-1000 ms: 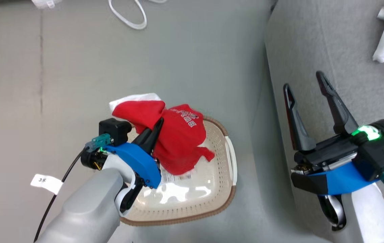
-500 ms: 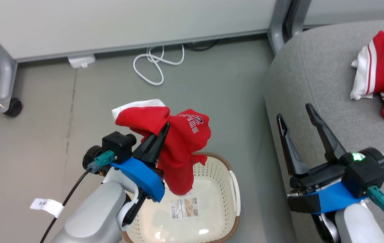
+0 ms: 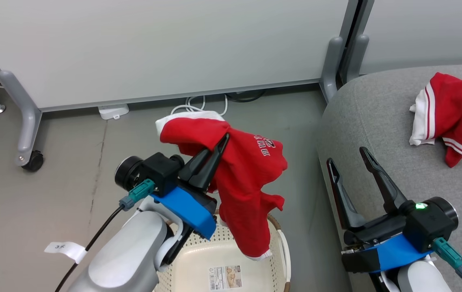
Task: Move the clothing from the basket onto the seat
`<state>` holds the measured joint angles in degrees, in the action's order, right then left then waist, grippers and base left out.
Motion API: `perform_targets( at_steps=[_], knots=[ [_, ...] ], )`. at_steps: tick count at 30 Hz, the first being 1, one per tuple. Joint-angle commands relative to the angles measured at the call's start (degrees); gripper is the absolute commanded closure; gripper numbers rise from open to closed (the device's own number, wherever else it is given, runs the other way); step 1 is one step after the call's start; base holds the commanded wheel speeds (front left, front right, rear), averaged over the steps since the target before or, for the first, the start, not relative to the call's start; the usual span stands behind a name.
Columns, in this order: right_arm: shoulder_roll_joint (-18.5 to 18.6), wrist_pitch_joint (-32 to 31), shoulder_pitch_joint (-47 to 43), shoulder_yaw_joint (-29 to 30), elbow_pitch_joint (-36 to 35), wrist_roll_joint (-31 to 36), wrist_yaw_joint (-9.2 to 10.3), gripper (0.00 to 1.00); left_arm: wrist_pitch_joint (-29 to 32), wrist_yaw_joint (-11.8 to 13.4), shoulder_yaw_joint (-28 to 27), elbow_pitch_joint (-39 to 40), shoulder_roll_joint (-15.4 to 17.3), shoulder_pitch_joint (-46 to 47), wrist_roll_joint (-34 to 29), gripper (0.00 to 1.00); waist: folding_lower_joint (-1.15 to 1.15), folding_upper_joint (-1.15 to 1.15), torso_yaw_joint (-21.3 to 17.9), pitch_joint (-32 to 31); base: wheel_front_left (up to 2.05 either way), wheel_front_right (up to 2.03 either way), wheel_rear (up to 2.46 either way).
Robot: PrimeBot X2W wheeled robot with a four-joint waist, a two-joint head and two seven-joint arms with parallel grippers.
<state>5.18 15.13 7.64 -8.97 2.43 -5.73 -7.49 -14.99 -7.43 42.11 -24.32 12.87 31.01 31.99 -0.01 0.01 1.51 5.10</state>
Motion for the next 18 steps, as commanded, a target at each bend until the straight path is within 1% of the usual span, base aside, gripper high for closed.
perform_targets(
  at_steps=[1, 11, 18],
  knots=[
    [-0.2, 0.0, -1.0, -0.1, 0.0, -0.2, -0.01, 0.00, -0.3, 0.0, 0.1, 0.3, 0.0, 1.3, -0.5, 1.00, 0.01, -0.01, -0.1, -0.2, 0.00, 0.00, 0.00],
    [-0.7, 0.0, -2.2, -0.2, 0.0, -0.4, -0.01, 0.00, 0.5, 0.1, 2.3, 3.6, -0.1, 3.9, -2.9, 1.00, 0.01, -0.01, -0.4, -2.4, 0.00, 0.00, 0.00],
    [-1.2, 0.0, -2.8, -0.4, 0.1, -0.4, -0.01, 0.00, 1.6, 0.5, 3.3, 5.1, -0.8, 4.7, -2.9, 1.00, 0.01, -0.01, -0.6, -3.2, 0.00, 0.00, 0.00]
  ],
)
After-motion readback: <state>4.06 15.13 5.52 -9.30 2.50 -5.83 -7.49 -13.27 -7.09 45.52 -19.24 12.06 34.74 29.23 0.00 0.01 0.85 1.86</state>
